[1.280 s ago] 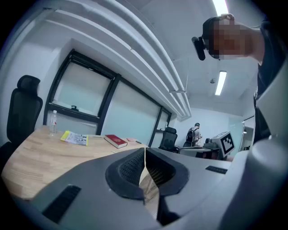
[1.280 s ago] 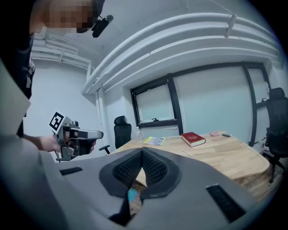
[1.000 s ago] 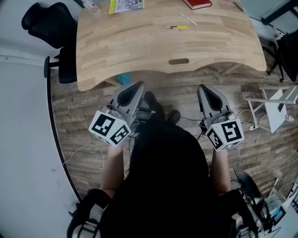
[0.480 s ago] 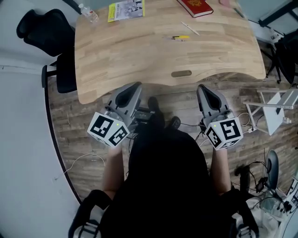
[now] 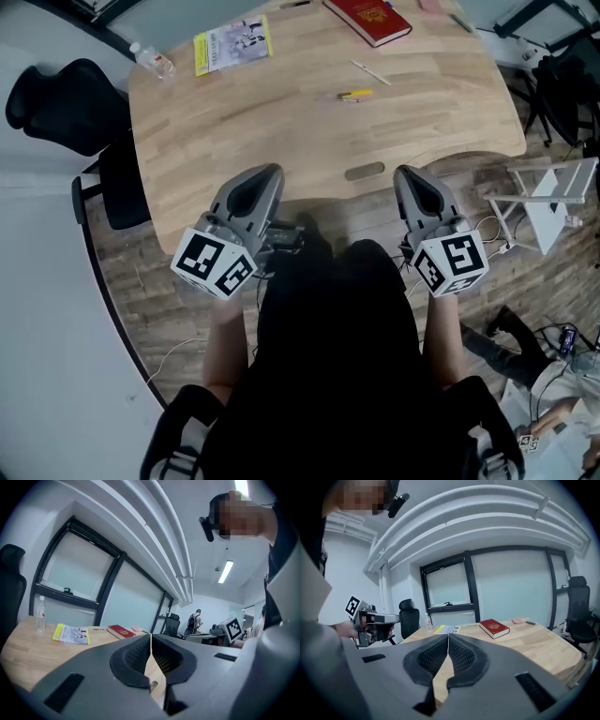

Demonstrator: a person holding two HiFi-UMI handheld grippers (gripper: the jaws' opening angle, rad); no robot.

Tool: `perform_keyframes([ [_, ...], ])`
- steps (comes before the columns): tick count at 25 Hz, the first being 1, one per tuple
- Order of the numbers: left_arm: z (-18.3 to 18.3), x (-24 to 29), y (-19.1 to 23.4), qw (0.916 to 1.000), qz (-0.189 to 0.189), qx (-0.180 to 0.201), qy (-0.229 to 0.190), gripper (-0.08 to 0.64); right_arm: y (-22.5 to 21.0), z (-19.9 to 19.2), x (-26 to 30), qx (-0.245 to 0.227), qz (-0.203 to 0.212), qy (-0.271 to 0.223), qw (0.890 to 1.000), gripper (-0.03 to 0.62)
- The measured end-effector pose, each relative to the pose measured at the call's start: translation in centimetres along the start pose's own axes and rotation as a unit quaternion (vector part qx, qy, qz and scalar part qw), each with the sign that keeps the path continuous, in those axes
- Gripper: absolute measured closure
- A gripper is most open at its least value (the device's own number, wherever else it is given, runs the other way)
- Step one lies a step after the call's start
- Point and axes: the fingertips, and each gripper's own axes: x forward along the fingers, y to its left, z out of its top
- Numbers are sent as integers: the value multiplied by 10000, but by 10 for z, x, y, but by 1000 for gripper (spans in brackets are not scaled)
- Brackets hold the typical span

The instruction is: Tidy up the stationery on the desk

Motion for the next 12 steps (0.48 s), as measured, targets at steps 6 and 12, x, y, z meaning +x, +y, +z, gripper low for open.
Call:
perform_keyframes([
  [6,-2,11,32,9999,-39,-65,120,520,0,-13,19,26,-98,321,9994,571],
  [12,-17,26,49,9989,205,-250,350,520,-16,-21,36,217,-12,446,9988,571],
])
